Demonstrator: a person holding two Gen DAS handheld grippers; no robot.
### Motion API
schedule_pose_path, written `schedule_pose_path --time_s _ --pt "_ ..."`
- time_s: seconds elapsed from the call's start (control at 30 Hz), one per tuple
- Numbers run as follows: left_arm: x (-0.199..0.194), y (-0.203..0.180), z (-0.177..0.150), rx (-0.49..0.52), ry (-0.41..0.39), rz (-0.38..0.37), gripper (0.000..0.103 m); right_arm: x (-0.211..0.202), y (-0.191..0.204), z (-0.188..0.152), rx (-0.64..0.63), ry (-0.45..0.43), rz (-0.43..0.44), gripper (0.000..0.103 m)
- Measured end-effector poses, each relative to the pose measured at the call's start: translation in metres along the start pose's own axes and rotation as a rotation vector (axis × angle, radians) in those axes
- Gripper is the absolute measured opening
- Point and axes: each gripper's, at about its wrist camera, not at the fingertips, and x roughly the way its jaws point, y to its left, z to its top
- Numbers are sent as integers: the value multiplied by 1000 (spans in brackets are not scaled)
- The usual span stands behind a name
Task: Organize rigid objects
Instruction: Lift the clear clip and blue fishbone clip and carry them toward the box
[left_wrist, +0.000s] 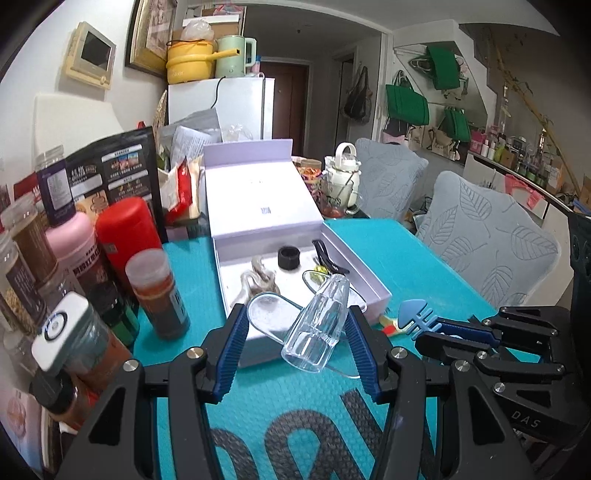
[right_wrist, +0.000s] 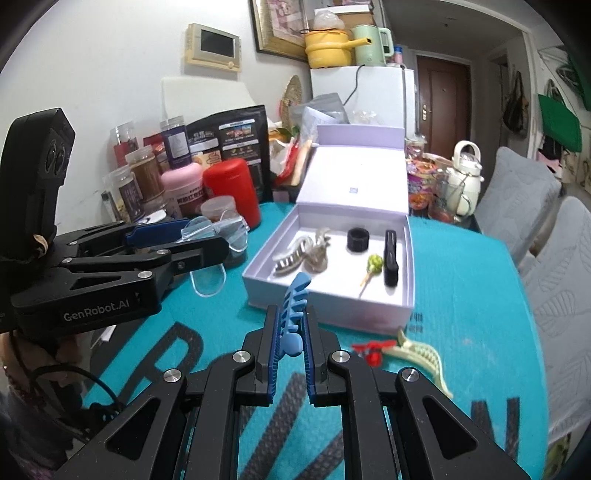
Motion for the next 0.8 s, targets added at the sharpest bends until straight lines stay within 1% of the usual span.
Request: schedule_pose_path --time_s 0.2,0.37,0.8 --pt "11 10 17 4 -17 10 54 10 0 24 -33 -29 -3 12" --pt "27 19 30 -4 -11 7 54 20 -2 38 -42 -39 -4 12" --pt "79 43 51 -36 22 23 54 70 -21 64 -34 -14 -8 12"
